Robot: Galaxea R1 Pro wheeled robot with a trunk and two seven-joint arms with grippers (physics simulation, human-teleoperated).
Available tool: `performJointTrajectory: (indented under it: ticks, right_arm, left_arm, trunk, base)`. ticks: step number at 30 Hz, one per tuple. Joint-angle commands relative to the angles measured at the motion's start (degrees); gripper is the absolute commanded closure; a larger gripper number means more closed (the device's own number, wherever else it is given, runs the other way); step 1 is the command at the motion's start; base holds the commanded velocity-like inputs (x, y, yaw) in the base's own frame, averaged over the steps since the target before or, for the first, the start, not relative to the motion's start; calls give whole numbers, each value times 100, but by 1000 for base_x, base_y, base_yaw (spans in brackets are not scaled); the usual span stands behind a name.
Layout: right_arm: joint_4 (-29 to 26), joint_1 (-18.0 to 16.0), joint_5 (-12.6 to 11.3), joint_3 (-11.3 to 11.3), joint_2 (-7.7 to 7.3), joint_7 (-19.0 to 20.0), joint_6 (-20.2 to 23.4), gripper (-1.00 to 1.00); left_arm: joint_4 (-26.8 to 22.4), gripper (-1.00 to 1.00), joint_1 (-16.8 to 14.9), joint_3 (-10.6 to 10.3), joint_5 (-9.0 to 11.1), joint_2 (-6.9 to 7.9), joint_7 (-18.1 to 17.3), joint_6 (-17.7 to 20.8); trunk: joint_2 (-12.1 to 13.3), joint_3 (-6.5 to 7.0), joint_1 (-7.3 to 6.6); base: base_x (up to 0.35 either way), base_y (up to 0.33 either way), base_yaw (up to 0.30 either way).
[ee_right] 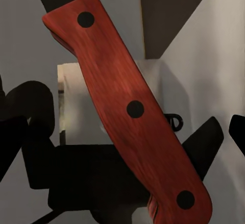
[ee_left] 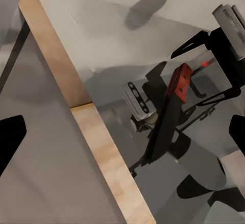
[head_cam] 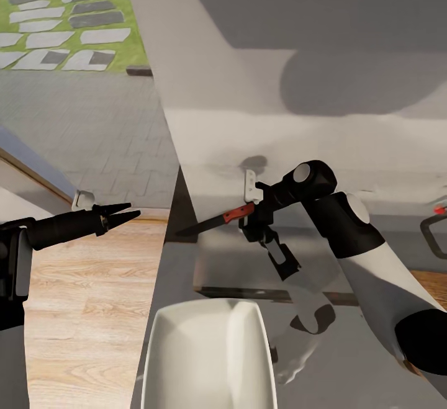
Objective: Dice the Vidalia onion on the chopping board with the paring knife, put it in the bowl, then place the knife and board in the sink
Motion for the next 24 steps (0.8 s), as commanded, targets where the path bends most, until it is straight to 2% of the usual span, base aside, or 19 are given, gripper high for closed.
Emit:
performJointTrajectory:
  ticks: [1, 8, 9, 24]
  right_arm:
    - [19, -3, 32, 17, -2, 5, 33, -100]
    - [19, -6, 32, 24, -2, 5, 32, -100]
    - [19, -5, 32, 24, -2, 5, 32, 100]
    - [19, -8, 32, 7, -2, 5, 32, 100]
  left_arm:
    - [-1, -100, -5, 2, 11, 0, -12, 60]
    - [-2, -100, -5, 1, 11, 0, -12, 60]
    - [0, -100, -5, 1, 11, 0, -12, 60]
    - [-2, -100, -5, 1, 11, 0, -12, 60]
  trunk:
    - [-6, -10, 6]
    - [-6, -12, 6]
    - [-6, -12, 6]
    - [-6, -12, 6]
  base:
    - [0, 0, 0]
    - [0, 0, 0]
    - [0, 0, 0]
    - [0, 0, 0]
